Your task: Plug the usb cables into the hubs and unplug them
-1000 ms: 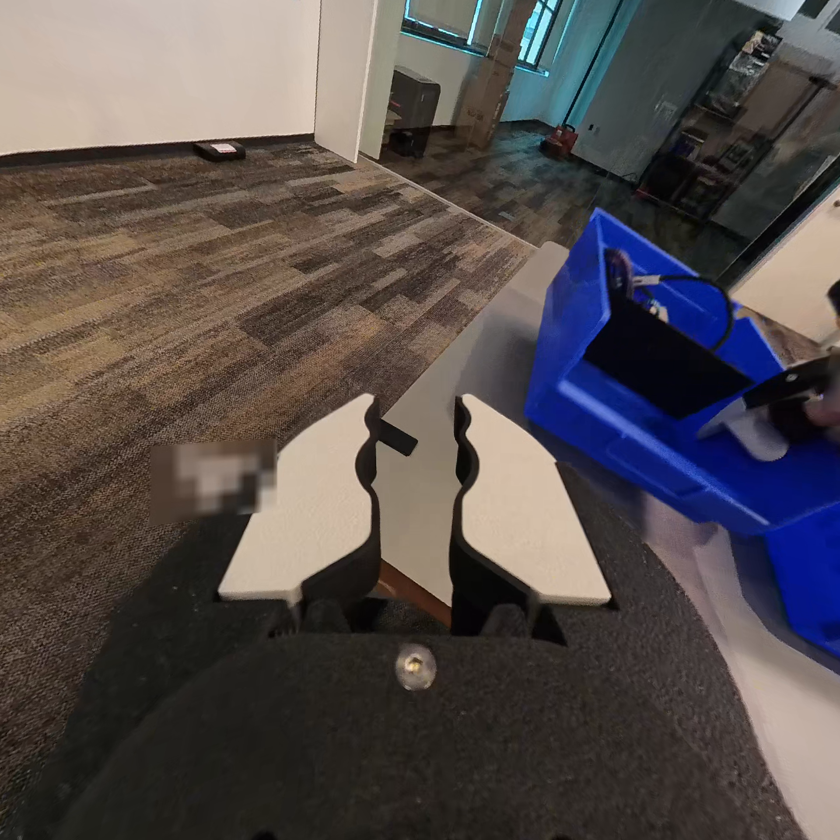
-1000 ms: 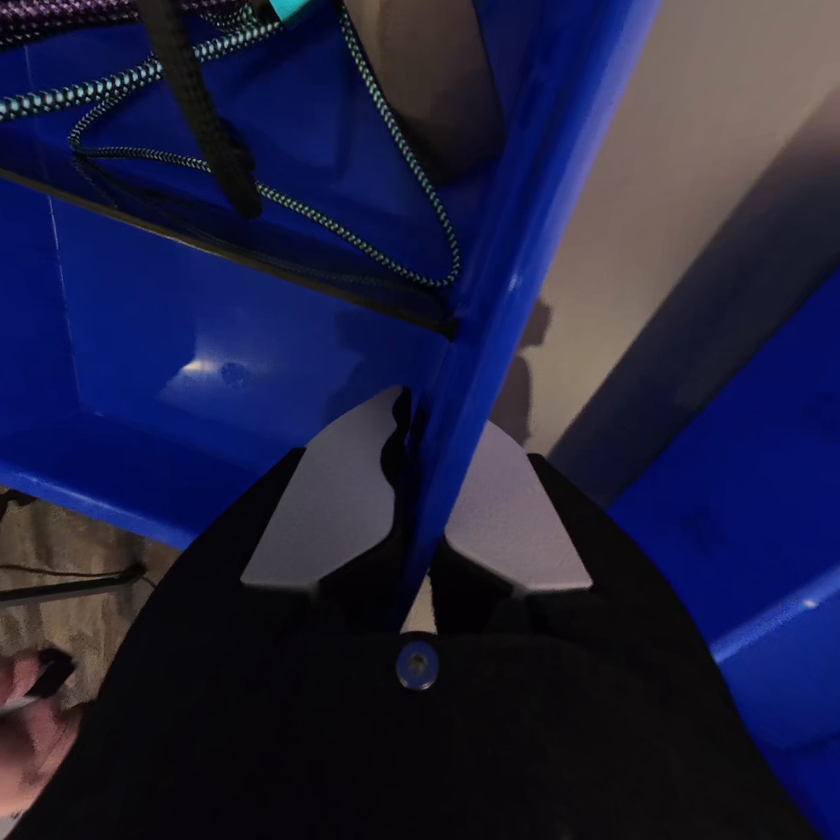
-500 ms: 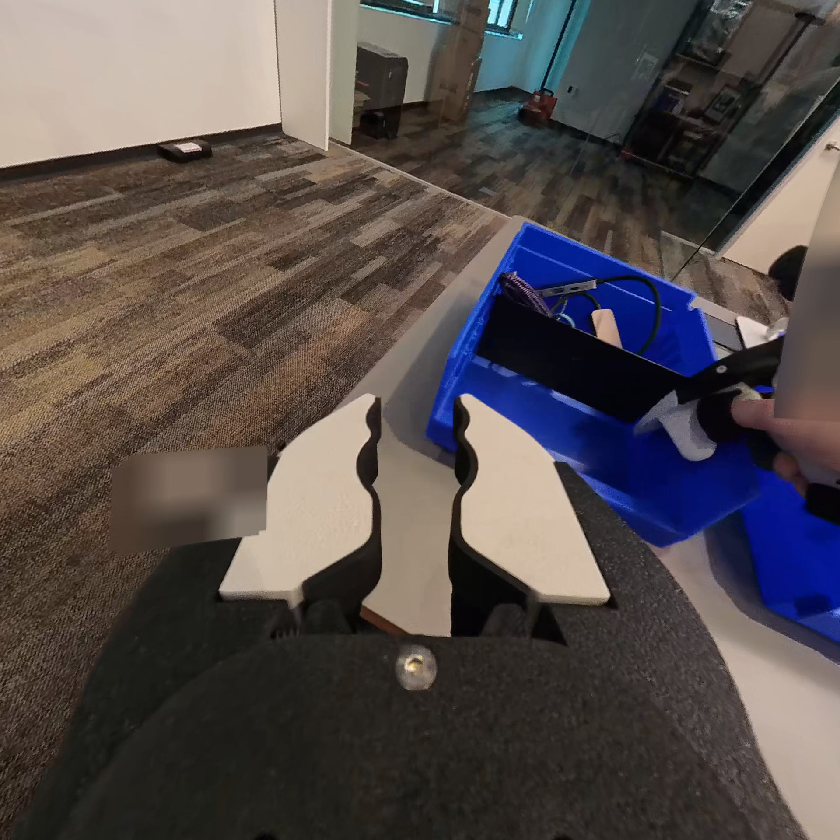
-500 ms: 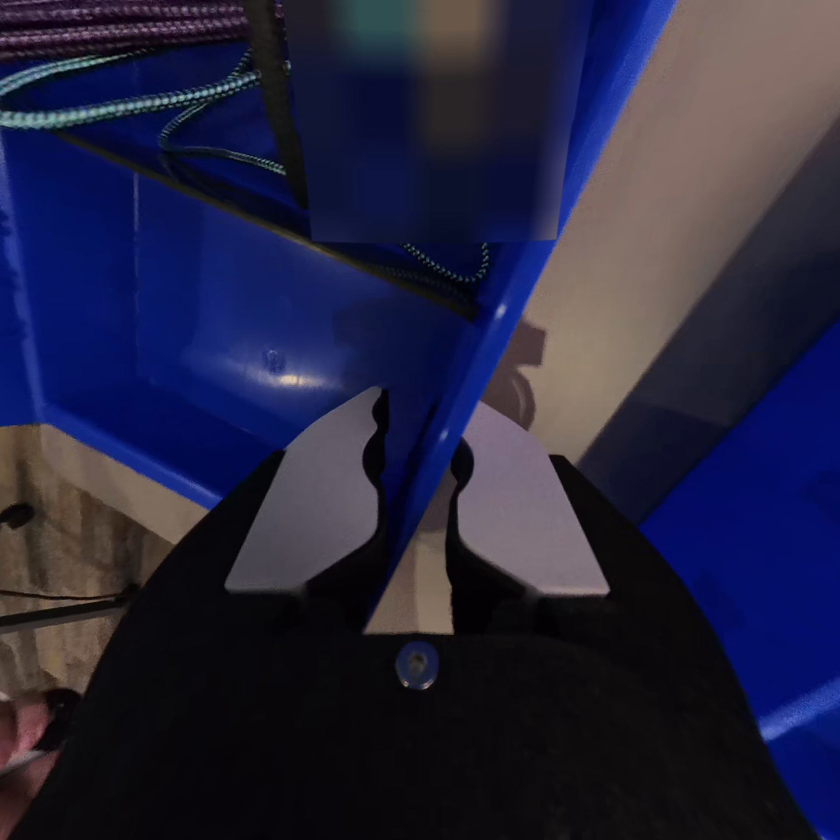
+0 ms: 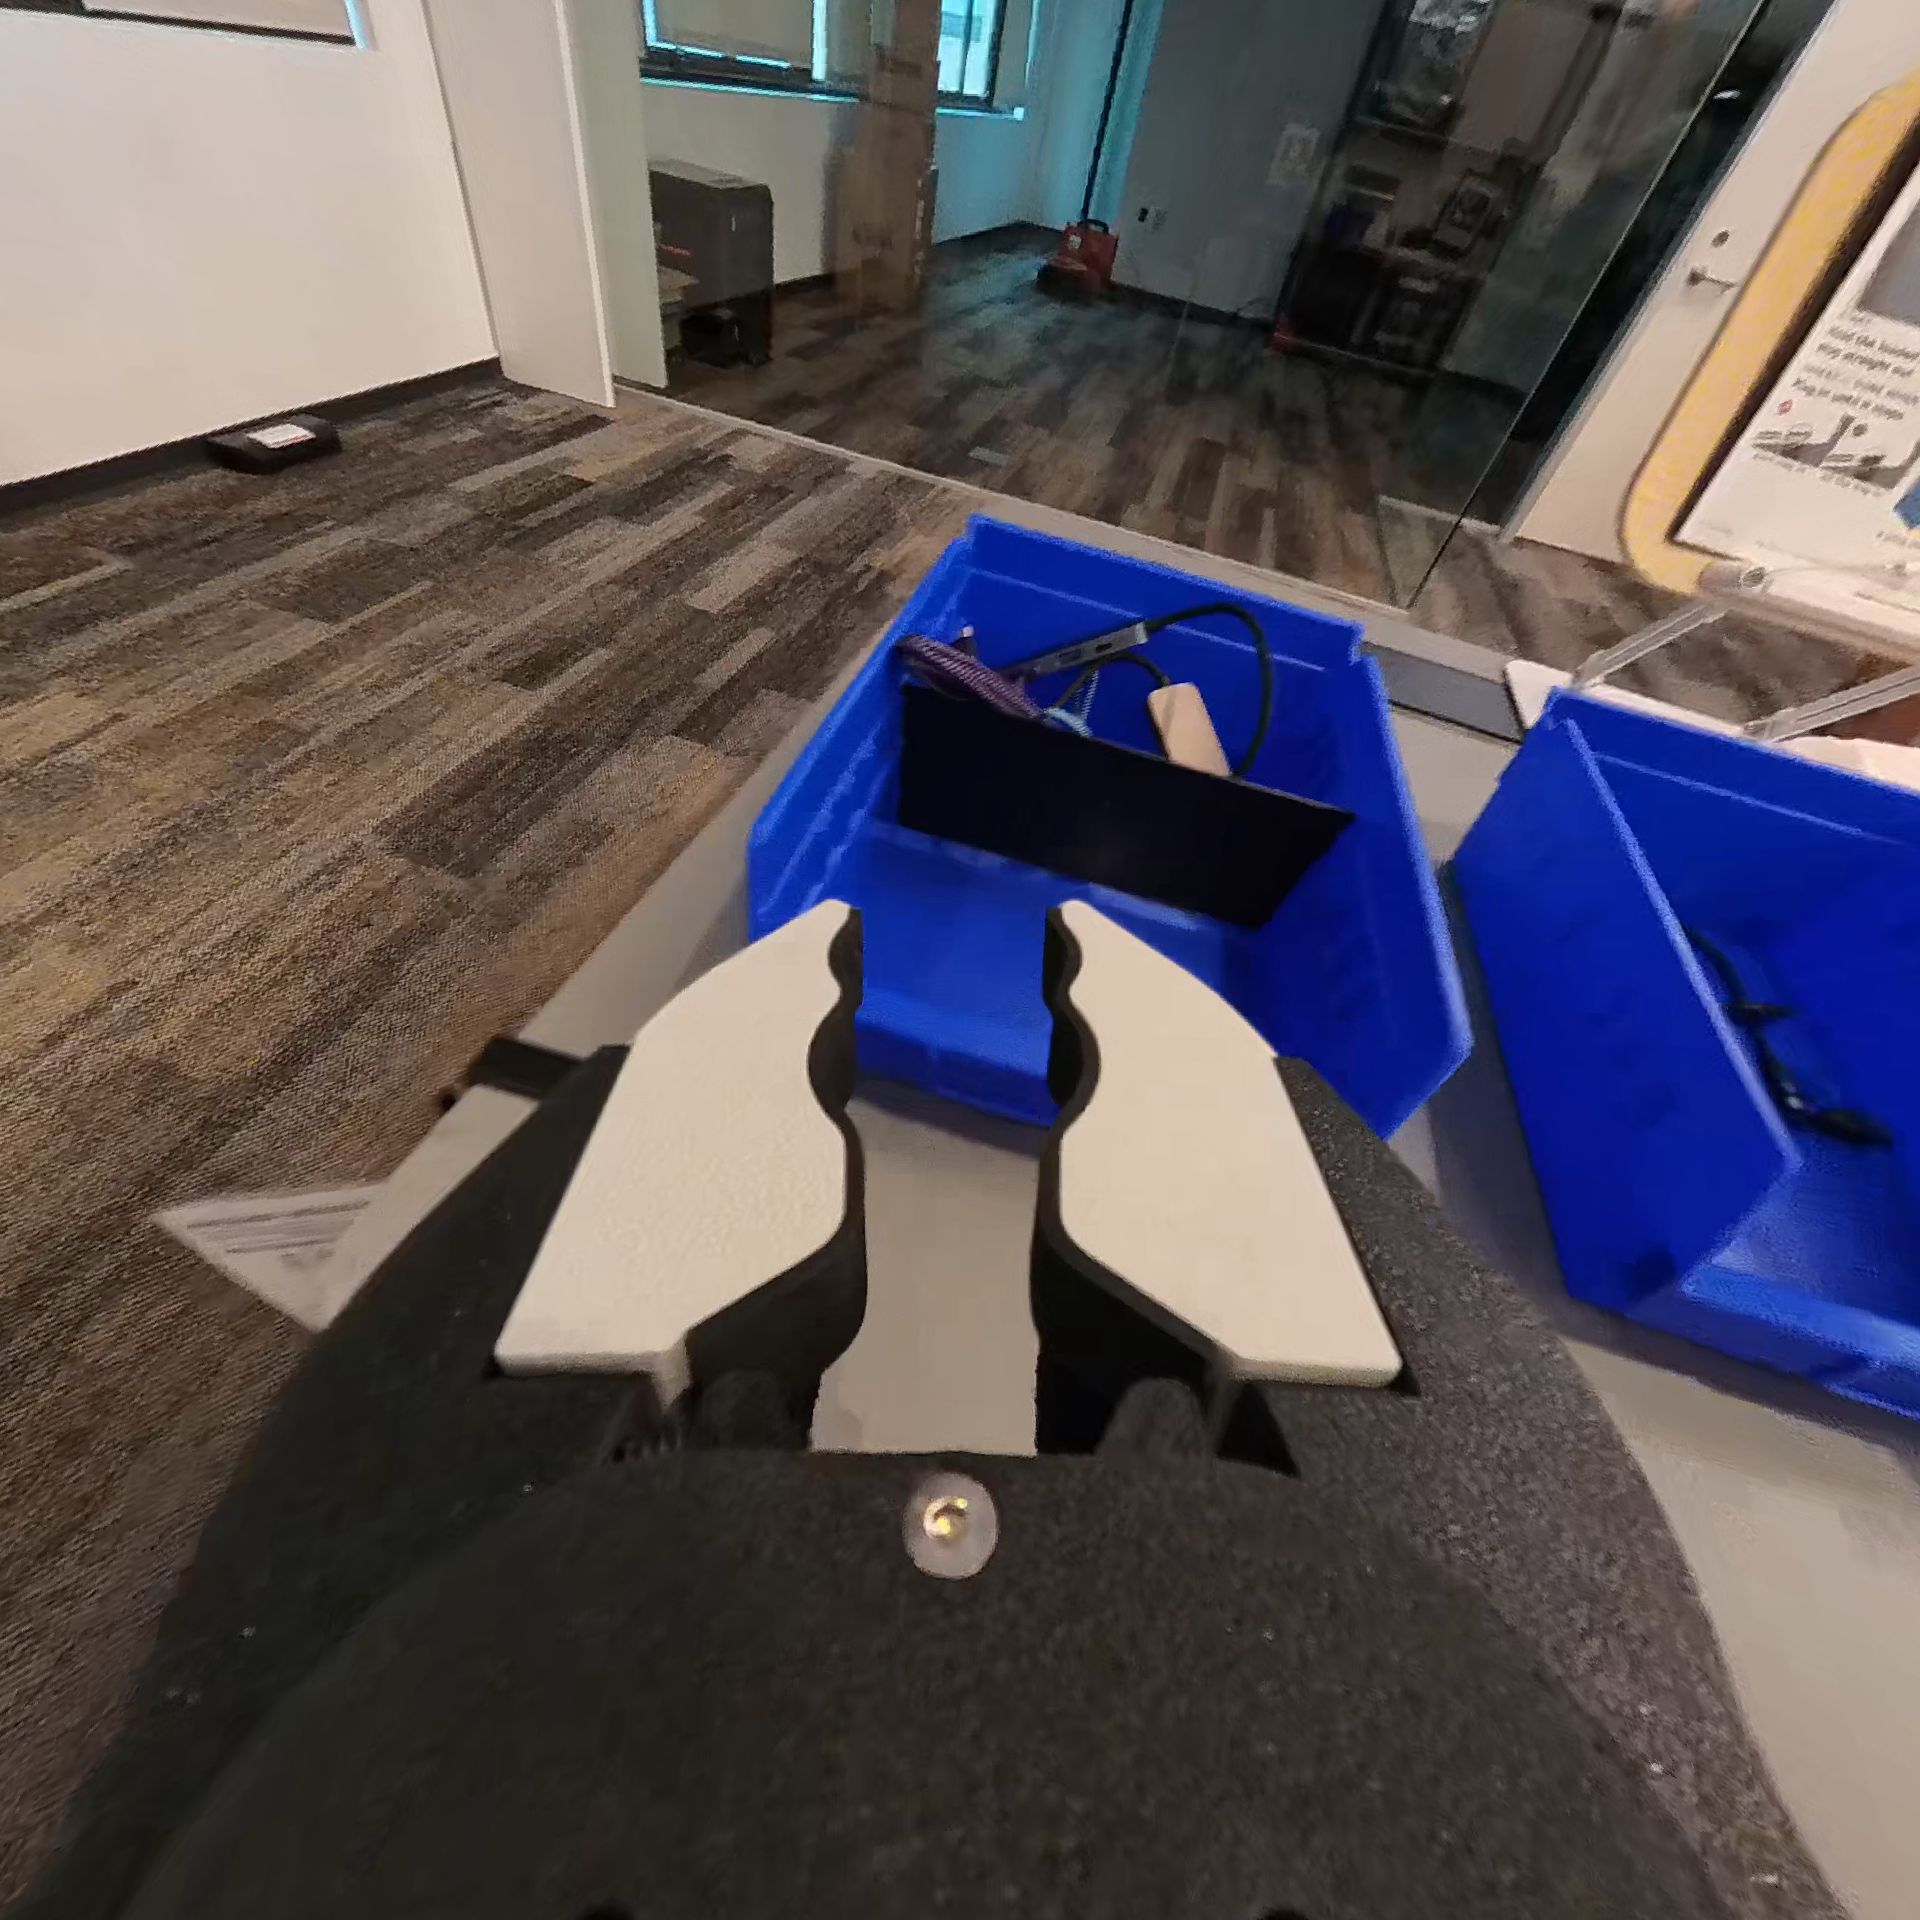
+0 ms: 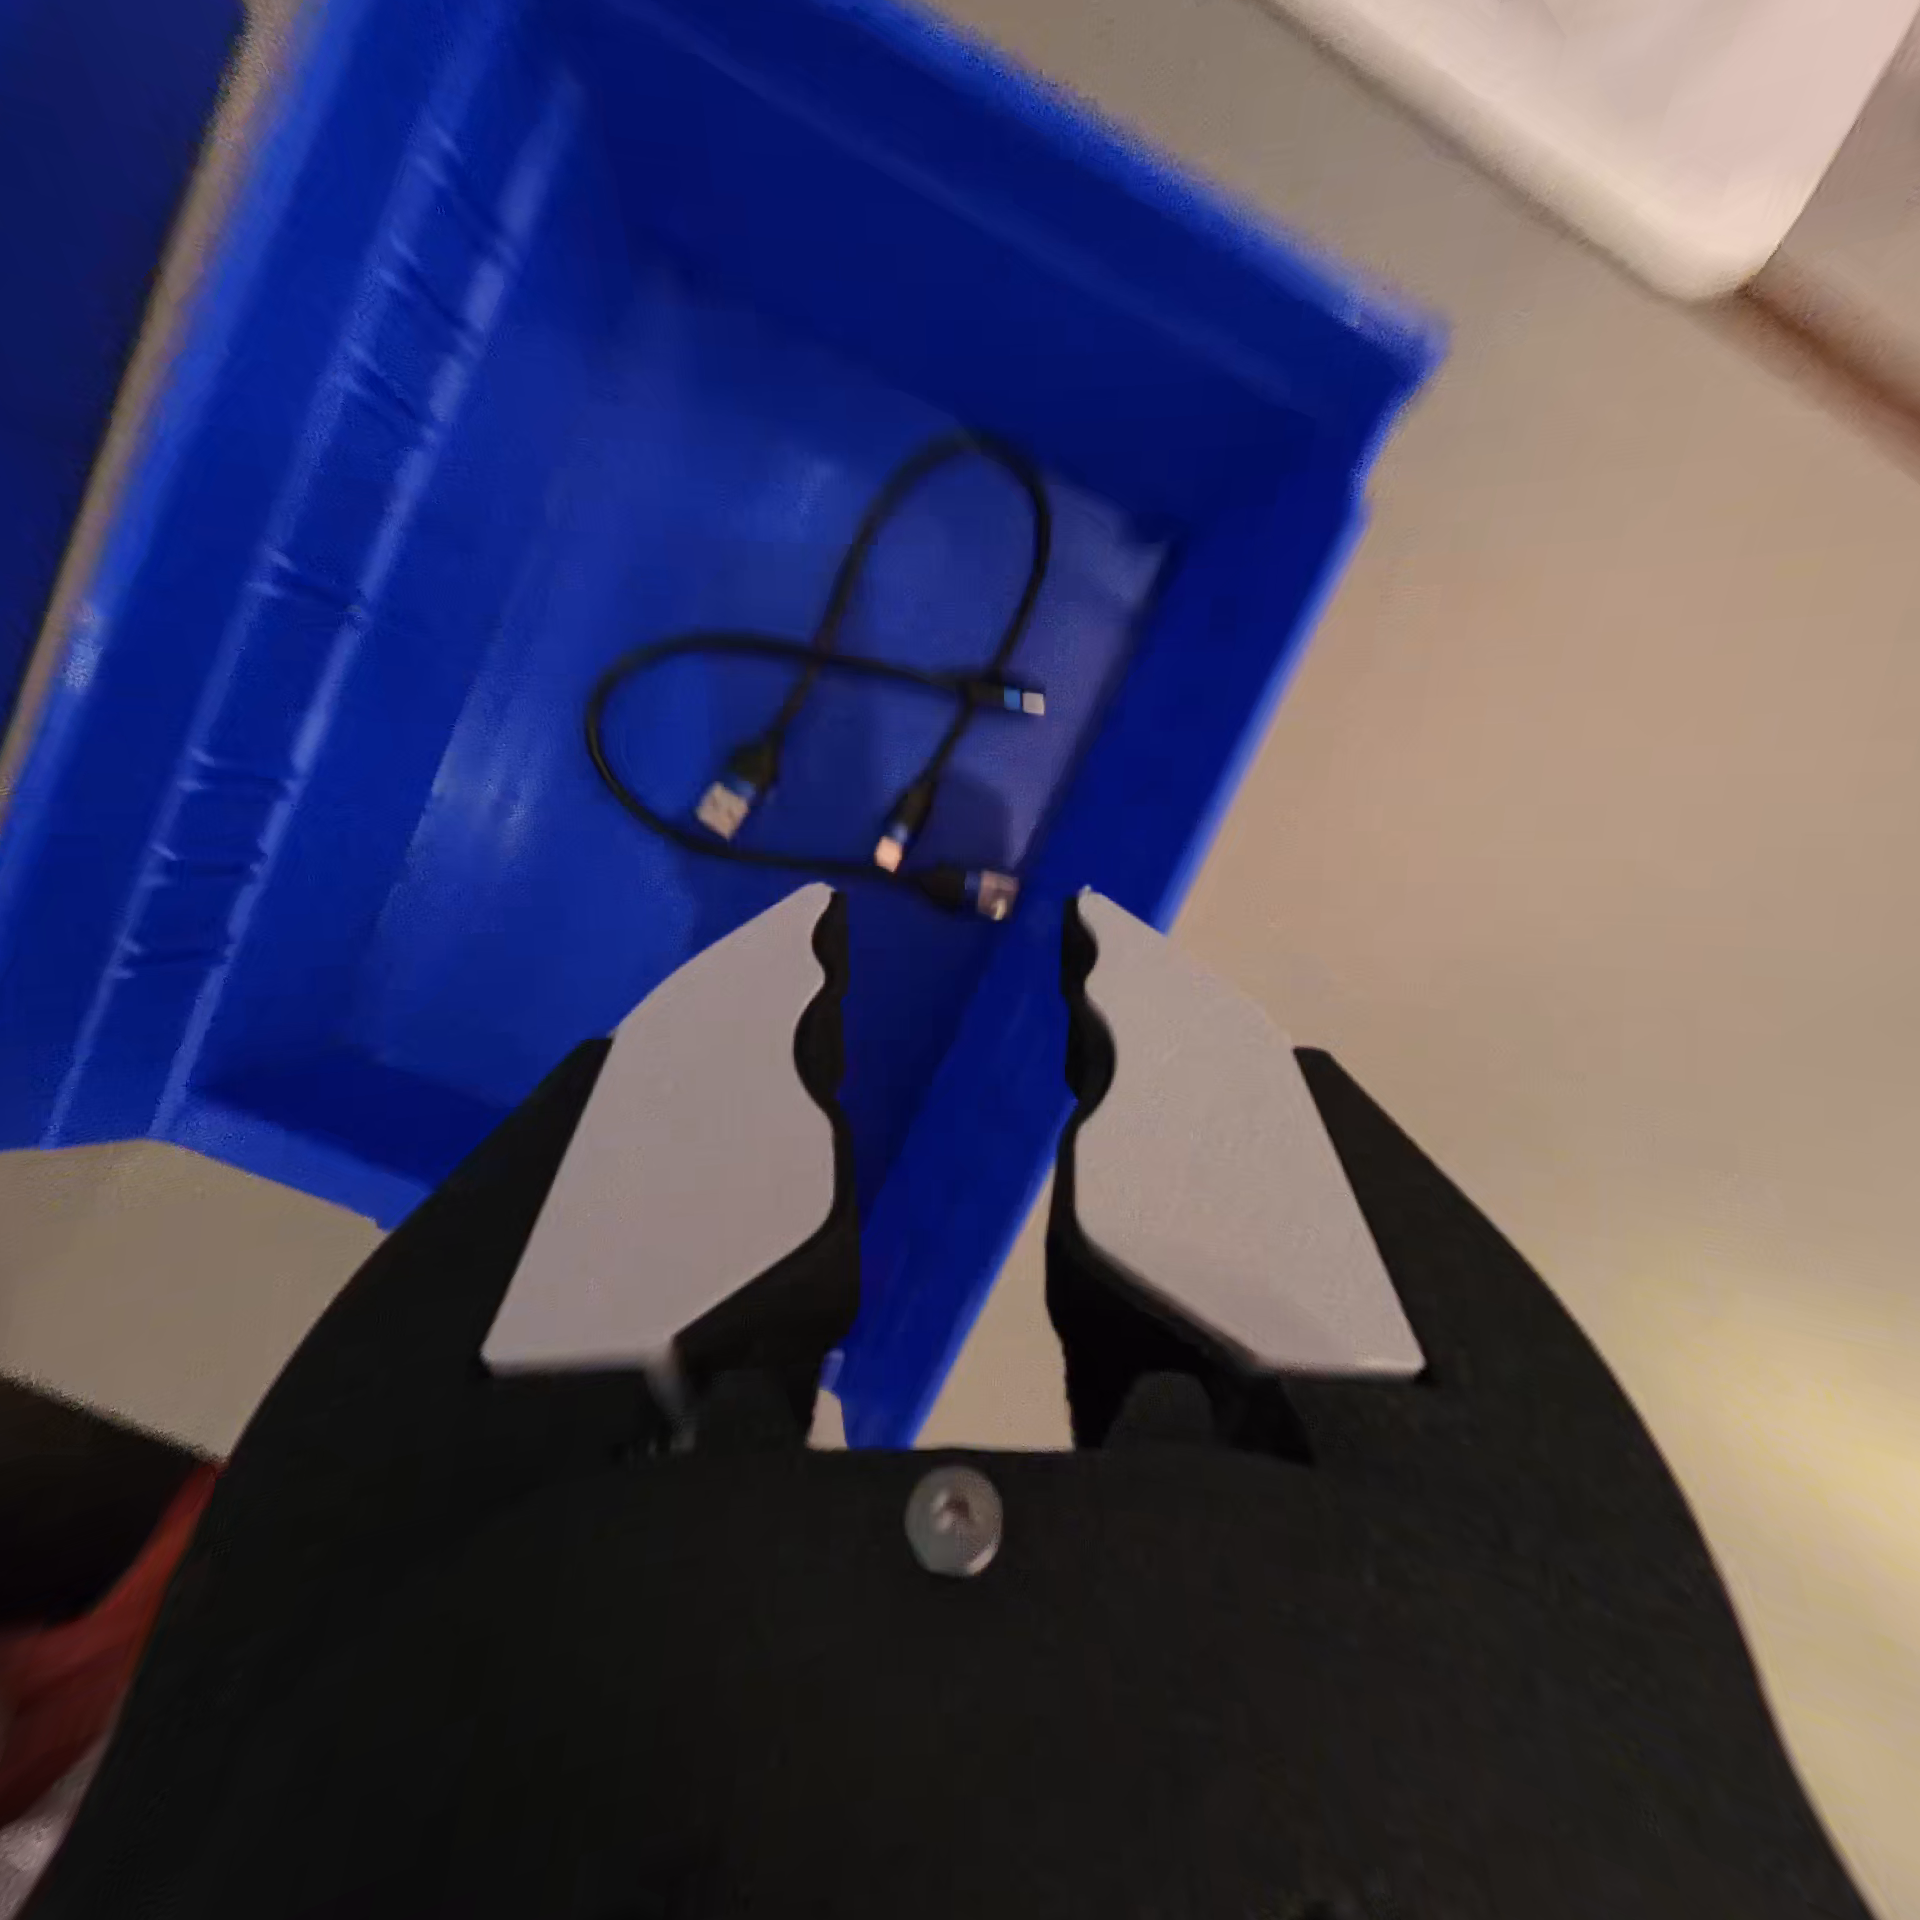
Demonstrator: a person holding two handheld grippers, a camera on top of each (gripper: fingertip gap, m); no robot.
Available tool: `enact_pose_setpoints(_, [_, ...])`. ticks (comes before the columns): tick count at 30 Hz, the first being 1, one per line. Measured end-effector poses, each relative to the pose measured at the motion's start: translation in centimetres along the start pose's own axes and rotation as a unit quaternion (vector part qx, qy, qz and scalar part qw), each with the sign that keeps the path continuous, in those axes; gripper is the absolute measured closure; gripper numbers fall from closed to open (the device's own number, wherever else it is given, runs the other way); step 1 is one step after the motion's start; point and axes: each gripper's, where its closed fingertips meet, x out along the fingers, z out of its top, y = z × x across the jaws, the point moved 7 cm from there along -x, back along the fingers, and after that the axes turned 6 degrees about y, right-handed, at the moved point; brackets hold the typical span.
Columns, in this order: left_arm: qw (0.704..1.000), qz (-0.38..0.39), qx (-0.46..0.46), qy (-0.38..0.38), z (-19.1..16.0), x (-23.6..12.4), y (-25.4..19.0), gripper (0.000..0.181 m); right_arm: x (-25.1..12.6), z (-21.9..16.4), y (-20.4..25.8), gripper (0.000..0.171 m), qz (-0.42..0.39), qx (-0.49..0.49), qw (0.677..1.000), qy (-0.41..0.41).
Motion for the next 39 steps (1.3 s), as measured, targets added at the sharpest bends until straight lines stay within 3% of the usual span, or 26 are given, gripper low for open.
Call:
enact_pose_setpoints(3, [0.999,-0.020,0.021,0.019,0.4,2.3,-3.0,0.148,2.4,-2.2,-3.3,0.128,-0.004,0.048,0.998,0.035])
enact_pose_setpoints(8, [0.996,-0.050,0.063,0.035,-0.5,5.6,-8.8,0.139,5.7,-3.8,-3.1,0.117,0.039,0.071,0.994,0.071])
enact_pose_setpoints(10, [0.995,-0.065,0.073,0.036,-1.0,6.4,-11.1,0.137,6.5,-4.1,-2.5,0.136,0.041,0.060,0.994,0.082])
enact_pose_setpoints(13, [0.988,-0.027,0.136,0.067,-1.9,8.3,-13.3,0.131,7.0,-4.6,-2.1,0.160,0.043,0.041,0.992,0.108])
enact_pose_setpoints(18, [0.979,0.003,0.162,0.125,-3.0,10.6,-14.2,0.130,7.0,-5.2,-3.4,0.164,0.072,0.071,0.990,0.101])
enact_pose_setpoints(21, [0.971,0.013,0.173,0.162,-4.1,11.8,-14.1,0.147,6.7,-6.3,-5.5,0.165,0.079,0.083,0.988,0.100])
enact_pose_setpoints(24, [0.971,-0.012,0.171,0.169,-4.7,12.1,-14.6,0.178,6.2,-8.3,-8.7,0.167,0.096,0.093,0.986,0.101])
enact_pose_setpoints(29, [0.974,-0.001,0.174,0.148,-5.0,12.1,-14.7,0.178,4.6,-14.0,-16.4,0.166,0.094,0.109,0.984,0.103])
enact_pose_setpoints(39, [0.974,0.010,0.168,0.150,-5.4,10.8,-14.4,0.177,0.8,-27.9,-36.8,0.167,0.078,0.190,0.972,0.113])
